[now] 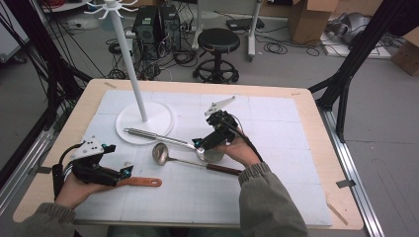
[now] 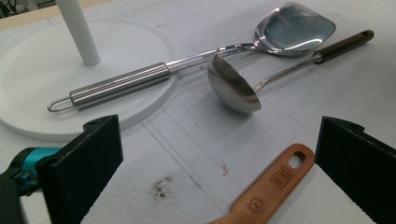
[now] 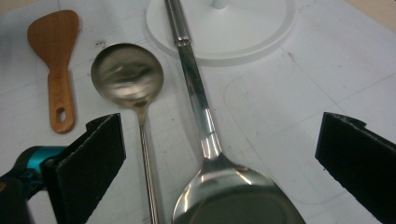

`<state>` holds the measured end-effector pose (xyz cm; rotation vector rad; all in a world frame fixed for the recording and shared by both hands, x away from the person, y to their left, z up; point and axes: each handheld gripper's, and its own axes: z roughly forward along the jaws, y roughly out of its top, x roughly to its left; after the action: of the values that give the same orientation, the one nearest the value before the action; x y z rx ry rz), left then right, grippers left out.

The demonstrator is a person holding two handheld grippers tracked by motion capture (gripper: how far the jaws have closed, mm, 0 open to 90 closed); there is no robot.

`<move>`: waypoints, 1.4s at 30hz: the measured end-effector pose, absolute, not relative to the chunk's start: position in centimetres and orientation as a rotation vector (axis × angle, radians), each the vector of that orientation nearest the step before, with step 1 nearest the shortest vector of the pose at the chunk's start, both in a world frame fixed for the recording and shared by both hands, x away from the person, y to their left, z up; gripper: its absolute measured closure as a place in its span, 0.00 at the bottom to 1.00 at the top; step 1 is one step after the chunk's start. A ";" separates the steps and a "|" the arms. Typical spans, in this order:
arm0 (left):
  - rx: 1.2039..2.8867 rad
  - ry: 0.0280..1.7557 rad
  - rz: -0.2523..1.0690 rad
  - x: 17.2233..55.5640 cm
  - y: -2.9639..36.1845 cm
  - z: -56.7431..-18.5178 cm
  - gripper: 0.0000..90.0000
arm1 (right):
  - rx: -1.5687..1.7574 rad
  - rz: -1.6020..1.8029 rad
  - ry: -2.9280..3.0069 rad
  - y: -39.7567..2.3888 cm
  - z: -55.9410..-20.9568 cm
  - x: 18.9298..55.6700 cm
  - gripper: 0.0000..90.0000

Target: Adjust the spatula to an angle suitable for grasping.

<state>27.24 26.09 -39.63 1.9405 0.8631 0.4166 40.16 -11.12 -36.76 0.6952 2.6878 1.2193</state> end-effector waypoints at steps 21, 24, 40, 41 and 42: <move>1.944 0.856 0.416 27.3 26.0 -39.6 0.02 | 0.619 1.146 2.787 -5.4 -39.3 43.0 0.09; 1.942 0.857 0.415 27.3 26.0 -39.6 0.02 | 0.599 1.147 2.802 -5.1 -39.7 43.3 0.23; 1.938 0.858 0.412 27.4 26.0 -39.7 0.02 | 0.513 0.969 2.908 -2.9 -42.4 43.7 0.50; 1.940 0.857 0.412 27.4 26.0 -39.7 0.02 | 0.512 0.954 2.914 -2.9 -42.5 43.8 0.52; 1.940 0.856 0.412 27.4 26.0 -39.7 0.02 | 0.513 0.937 2.918 -2.8 -42.6 43.8 0.54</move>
<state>27.41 26.00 -39.67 1.9404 0.8559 0.4118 43.78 -2.84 -42.64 0.5131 2.9183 0.9370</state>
